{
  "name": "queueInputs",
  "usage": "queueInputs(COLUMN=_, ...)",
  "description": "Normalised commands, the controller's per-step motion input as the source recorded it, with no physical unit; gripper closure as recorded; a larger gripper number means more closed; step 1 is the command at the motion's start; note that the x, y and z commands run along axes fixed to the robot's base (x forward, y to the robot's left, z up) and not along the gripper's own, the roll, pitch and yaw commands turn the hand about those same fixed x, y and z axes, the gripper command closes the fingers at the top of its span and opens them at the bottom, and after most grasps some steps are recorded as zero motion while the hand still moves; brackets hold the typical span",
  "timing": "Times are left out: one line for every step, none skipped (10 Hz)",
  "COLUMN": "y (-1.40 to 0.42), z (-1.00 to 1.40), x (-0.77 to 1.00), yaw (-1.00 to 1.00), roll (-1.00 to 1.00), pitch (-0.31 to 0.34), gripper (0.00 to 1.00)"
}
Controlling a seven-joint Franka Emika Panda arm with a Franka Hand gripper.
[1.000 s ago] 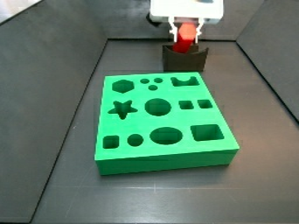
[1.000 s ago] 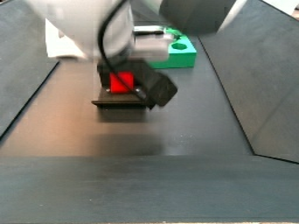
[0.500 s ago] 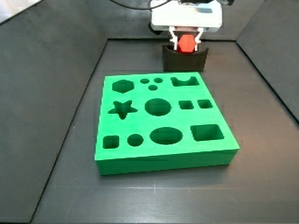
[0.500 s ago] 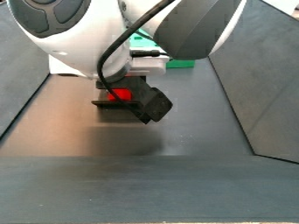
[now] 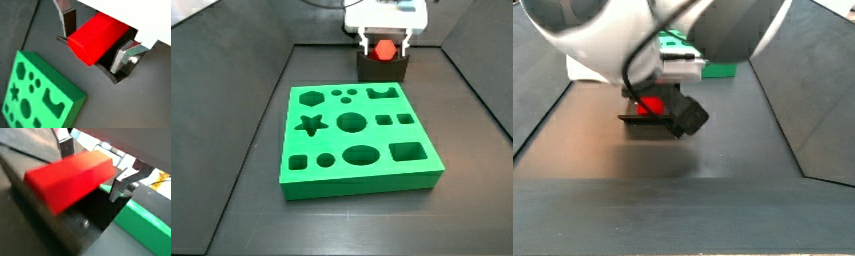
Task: Pick up the hexagon object. Move up. Place the hexagon object on the fixture. Regrasp the hexagon object. Move to above the board. Insert the hexagon object.
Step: Regrasp the hexagon object.
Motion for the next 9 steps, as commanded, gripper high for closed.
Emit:
queueInputs(y=0.01, z=1.00, x=-0.02, yaw=0.02, roll=-0.04, pitch=0.028, gripper=0.00)
queueInputs(y=0.01, z=1.00, x=-0.03, yaw=0.01, roll=-0.01, pitch=0.037, gripper=0.00)
queueInputs(y=0.01, z=1.00, x=-0.04, yaw=0.01, roll=0.01, pitch=0.046, gripper=0.00)
queueInputs(y=0.01, z=0.88, x=-0.04, yaw=0.00, roll=0.03, pitch=0.056, gripper=0.00)
queueInputs(y=0.01, z=0.71, x=-0.04, yaw=-0.01, roll=0.03, pitch=0.057, gripper=0.00)
queueInputs(y=0.01, z=0.46, x=-0.03, yaw=-0.02, roll=0.02, pitch=0.052, gripper=0.00)
queueInputs(y=0.01, z=0.34, x=-0.03, yaw=-0.02, roll=0.02, pitch=0.049, gripper=0.00)
queueInputs(y=-0.81, z=0.88, x=-0.13, yaw=0.02, roll=1.00, pitch=0.042, gripper=0.00)
queueInputs(y=-0.78, z=0.78, x=-0.11, yaw=0.02, roll=1.00, pitch=0.040, gripper=0.00)
